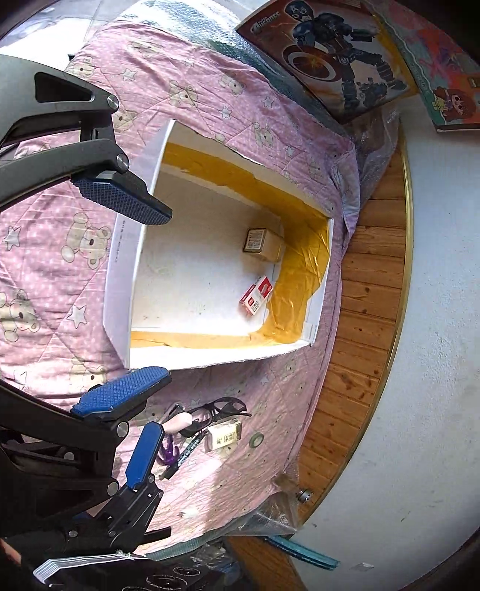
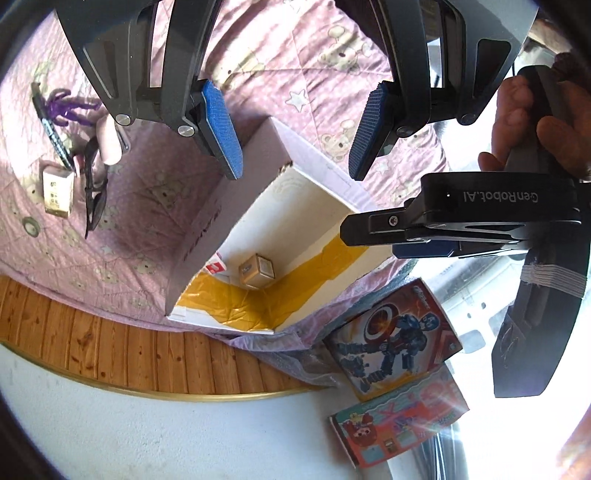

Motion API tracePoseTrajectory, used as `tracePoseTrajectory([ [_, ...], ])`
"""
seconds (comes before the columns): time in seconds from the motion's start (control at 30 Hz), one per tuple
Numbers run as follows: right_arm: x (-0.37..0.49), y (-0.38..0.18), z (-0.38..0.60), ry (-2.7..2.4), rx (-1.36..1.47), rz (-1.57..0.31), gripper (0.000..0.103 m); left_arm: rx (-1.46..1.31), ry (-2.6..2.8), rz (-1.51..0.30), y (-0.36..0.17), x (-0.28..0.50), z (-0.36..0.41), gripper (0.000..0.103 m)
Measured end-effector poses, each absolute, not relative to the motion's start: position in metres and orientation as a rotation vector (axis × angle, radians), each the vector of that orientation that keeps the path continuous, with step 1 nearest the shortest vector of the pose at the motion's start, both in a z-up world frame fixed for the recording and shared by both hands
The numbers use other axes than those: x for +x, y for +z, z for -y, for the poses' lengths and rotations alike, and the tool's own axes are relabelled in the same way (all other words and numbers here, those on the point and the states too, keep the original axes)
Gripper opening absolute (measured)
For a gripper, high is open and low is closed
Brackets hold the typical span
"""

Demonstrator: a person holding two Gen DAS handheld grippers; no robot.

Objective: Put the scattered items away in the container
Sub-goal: 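Withdraw both tools from the box back toward the remaining items, then grasp the white charger with the right gripper while the left gripper grasps the pink stapler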

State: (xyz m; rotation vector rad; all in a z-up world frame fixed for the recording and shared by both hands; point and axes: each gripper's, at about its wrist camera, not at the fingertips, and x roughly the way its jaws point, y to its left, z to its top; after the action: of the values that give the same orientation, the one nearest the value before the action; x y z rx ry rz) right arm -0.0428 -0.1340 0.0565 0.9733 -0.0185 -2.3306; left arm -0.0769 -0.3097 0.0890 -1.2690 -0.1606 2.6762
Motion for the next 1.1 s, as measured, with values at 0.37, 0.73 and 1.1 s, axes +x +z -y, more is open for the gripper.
tracePoseTrajectory([
  [0.37, -0.016, 0.023, 0.032, -2.432, 1.088, 0.25, 0.063, -1.243, 2.458, 0.082, 0.077, -0.054, 0.217, 0.08],
  [0.73, -0.014, -0.018, -0.075, -2.583, 1.23, 0.548, 0.063, -1.408, 2.238, 0.134, 0.023, -0.095, 0.131, 0.08],
  [1.1, -0.039, -0.015, -0.208, -2.906, 1.28, 0.693, 0.063, -1.615, 2.282, 0.202, -0.048, -0.168, 0.089, 0.08],
])
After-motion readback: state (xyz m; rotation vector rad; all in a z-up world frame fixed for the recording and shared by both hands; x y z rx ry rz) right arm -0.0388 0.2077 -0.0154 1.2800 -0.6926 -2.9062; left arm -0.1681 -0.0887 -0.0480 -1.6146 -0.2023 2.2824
